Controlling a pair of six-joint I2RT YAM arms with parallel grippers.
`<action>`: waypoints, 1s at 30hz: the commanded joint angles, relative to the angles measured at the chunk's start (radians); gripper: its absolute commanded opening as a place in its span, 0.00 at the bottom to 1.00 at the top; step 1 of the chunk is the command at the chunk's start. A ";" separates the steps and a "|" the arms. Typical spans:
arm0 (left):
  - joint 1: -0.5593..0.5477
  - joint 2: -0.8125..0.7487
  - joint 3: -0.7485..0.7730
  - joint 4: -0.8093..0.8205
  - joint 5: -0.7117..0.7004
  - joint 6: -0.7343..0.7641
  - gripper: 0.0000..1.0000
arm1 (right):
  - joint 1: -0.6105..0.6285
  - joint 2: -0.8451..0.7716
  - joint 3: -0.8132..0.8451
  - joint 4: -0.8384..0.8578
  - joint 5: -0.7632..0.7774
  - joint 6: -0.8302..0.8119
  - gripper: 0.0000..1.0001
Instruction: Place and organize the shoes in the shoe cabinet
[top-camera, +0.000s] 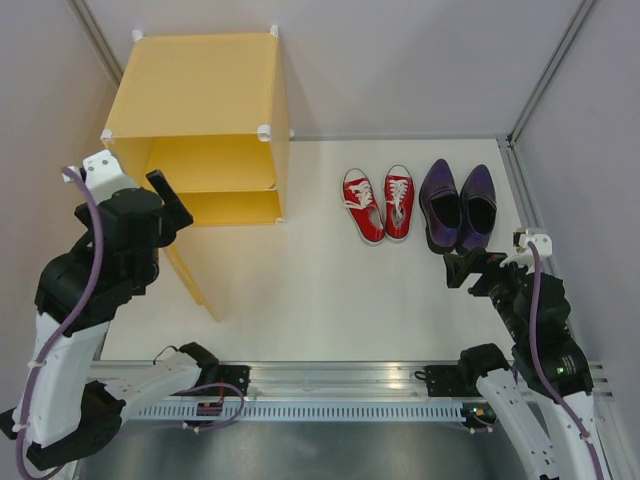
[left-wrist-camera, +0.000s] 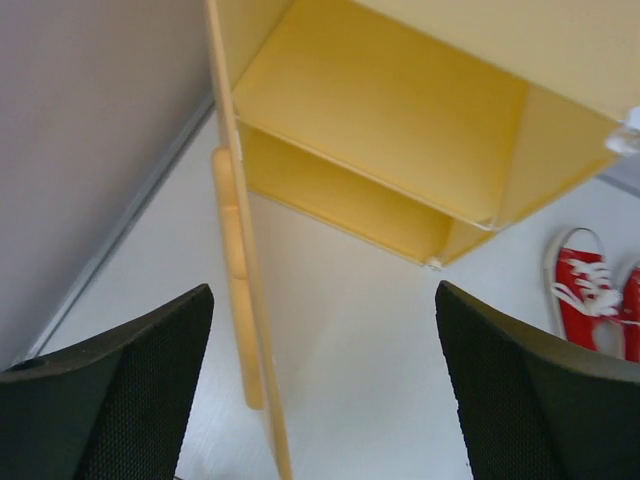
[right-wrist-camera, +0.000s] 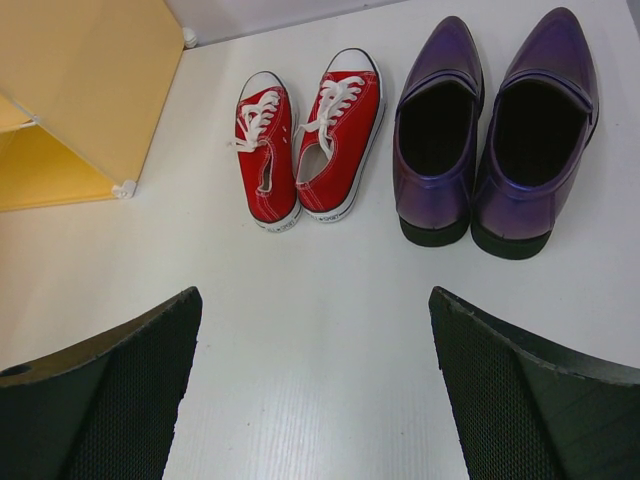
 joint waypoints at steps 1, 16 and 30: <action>0.004 0.013 0.120 -0.039 0.199 -0.003 0.95 | 0.003 0.017 -0.004 0.033 0.011 0.010 0.98; 0.010 0.082 -0.082 -0.096 0.225 -0.065 1.00 | 0.003 0.025 -0.006 0.035 0.000 0.008 0.98; 0.438 0.005 -0.223 0.027 0.230 0.112 1.00 | 0.005 0.020 -0.007 0.035 -0.011 0.007 0.98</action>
